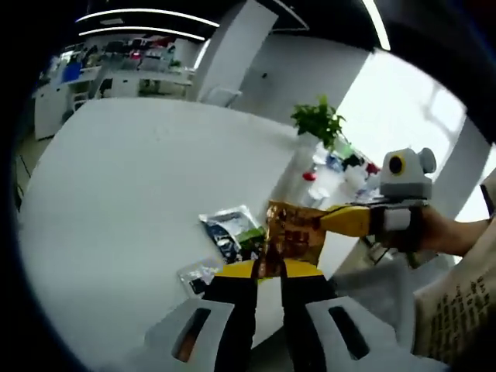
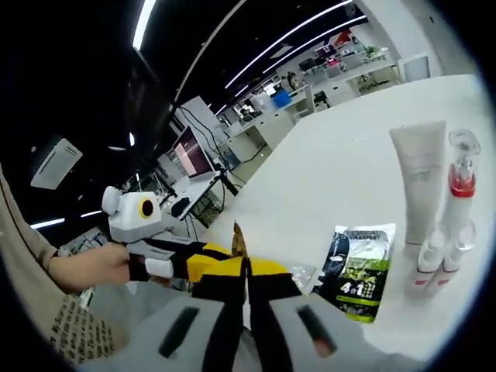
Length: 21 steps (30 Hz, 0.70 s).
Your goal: Arrange the skincare products in the storage area until every visible bottle or jar stands upright without overlapping.
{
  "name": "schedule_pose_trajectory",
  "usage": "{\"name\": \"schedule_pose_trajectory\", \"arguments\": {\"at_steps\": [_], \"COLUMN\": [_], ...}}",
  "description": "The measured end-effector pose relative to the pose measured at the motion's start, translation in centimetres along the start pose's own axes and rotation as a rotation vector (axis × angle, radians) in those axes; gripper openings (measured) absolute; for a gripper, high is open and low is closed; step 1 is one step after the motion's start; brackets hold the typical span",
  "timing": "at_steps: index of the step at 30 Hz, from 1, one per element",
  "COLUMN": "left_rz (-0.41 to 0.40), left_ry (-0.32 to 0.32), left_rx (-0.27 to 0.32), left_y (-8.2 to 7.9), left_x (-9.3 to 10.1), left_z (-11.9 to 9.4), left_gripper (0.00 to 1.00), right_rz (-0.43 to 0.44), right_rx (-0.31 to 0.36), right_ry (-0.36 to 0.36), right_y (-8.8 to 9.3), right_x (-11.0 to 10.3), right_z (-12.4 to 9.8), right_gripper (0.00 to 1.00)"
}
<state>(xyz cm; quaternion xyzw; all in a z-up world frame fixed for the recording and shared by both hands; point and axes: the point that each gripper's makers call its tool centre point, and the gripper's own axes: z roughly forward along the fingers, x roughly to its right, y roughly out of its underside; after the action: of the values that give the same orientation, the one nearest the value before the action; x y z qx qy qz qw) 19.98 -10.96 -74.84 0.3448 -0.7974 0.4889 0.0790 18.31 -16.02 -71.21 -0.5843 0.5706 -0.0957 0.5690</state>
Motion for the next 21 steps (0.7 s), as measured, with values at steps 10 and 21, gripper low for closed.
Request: {"name": "schedule_pose_trajectory", "arguments": {"at_steps": [10, 21], "left_rz": [-0.161, -0.209], "left_ry": [0.006, -0.037], "left_rx": [-0.033, -0.070], "left_y": [1.0, 1.8], "left_x": [-1.3, -3.9], "left_z": [0.7, 2.0], "left_gripper": [0.00, 0.00], "right_rz": [-0.123, -0.241], "right_rx": [-0.078, -0.164], "right_ry": [0.042, 0.099], "right_y": [0.0, 0.8], "right_x": [0.9, 3.5], "right_z": [2.7, 6.2], "right_gripper": [0.01, 0.02]}}
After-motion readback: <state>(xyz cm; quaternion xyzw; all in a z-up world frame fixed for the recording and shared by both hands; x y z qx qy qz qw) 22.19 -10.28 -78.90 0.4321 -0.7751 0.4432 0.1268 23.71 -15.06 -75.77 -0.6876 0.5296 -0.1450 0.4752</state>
